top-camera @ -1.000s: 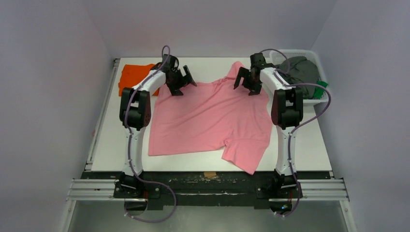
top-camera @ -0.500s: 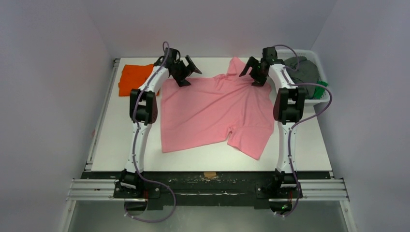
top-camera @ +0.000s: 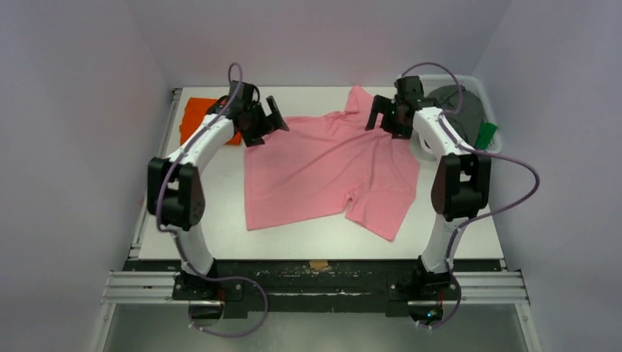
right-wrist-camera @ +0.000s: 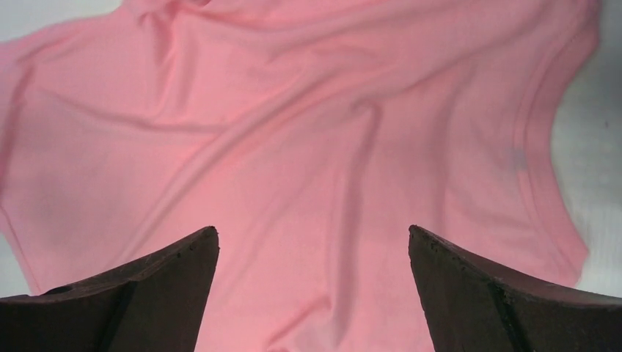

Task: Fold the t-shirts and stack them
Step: Flatten out the tshirt, then grab the side of the flattened tshirt closest away from the robot with both arms

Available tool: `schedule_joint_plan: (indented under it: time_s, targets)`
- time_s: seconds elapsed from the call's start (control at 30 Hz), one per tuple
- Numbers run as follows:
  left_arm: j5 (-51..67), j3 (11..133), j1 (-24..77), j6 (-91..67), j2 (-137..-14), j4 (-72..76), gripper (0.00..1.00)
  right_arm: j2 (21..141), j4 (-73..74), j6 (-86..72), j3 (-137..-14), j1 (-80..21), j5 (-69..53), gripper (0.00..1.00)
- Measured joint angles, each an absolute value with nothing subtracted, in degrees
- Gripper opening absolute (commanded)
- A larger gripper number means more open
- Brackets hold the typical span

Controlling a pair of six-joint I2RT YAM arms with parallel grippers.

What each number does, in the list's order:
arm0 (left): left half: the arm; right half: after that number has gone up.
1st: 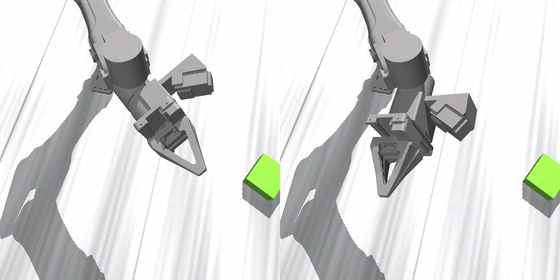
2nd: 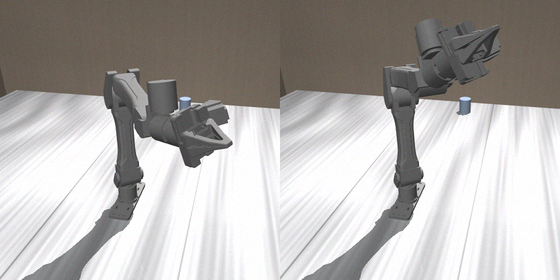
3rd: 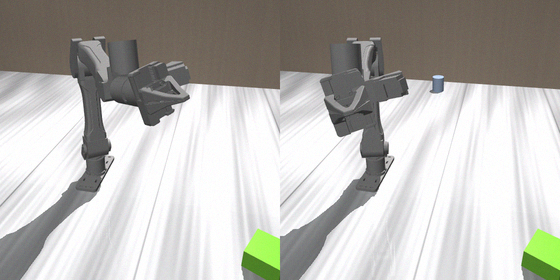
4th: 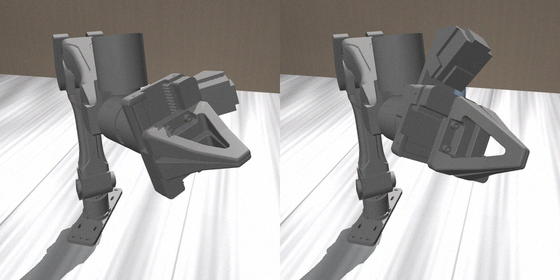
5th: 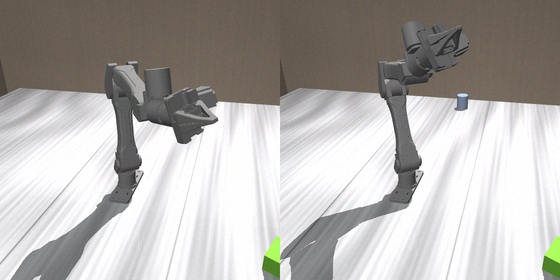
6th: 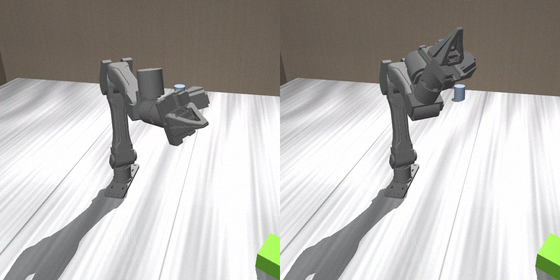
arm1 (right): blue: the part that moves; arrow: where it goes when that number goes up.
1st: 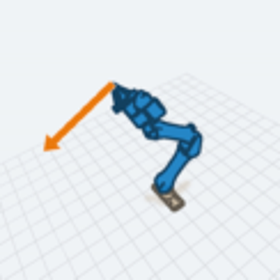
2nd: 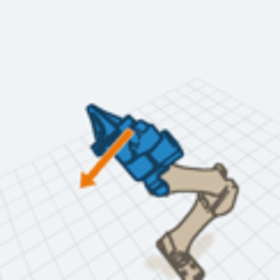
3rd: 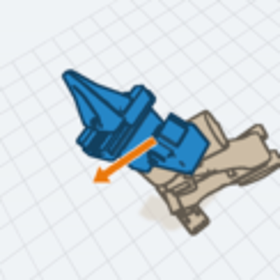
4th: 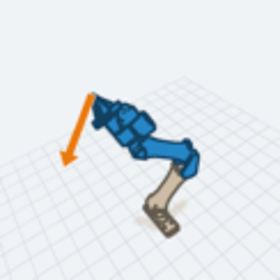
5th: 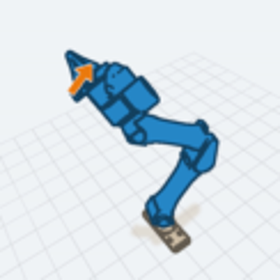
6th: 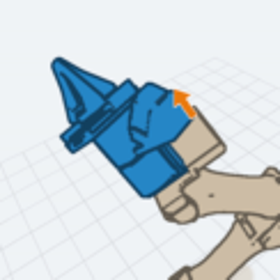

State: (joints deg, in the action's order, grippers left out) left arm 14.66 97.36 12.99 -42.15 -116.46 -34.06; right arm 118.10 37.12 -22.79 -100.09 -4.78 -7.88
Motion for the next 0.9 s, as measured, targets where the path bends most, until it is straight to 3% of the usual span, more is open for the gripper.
schedule_joint_plan:
  time_s: [0.17,0.3,0.53,0.6,0.7,0.9]
  targets:
    - [4.2,71.1,18.1,-40.9,-82.4,-30.5,1.00,95.9,33.5,-21.3,-82.6,-12.5,-0.8,0.97]
    - [-2.4,55.3,21.6,-42.0,-68.1,-32.6,0.93,85.5,31.5,-22.6,-69.8,-14.8,1.5,0.96]
    - [-8.1,37.1,25.4,-47.5,-65.7,-39.7,0.70,81.1,33.9,-25.1,-57.3,-13.3,6.5,0.95]
    - [-8.3,35.6,26.0,-48.8,-65.7,-40.2,0.56,80.6,34.2,-25.4,-56.9,-13.3,7.0,0.95]
    - [-8.8,35.2,26.5,-50.5,-66.9,-39.2,0.43,80.1,34.1,-25.7,-56.9,-13.4,7.5,0.95]
    - [-9.1,35.5,27.1,-52.0,-71.4,-37.1,0.39,80.1,34.1,-25.9,-56.9,-13.4,8.3,0.95]
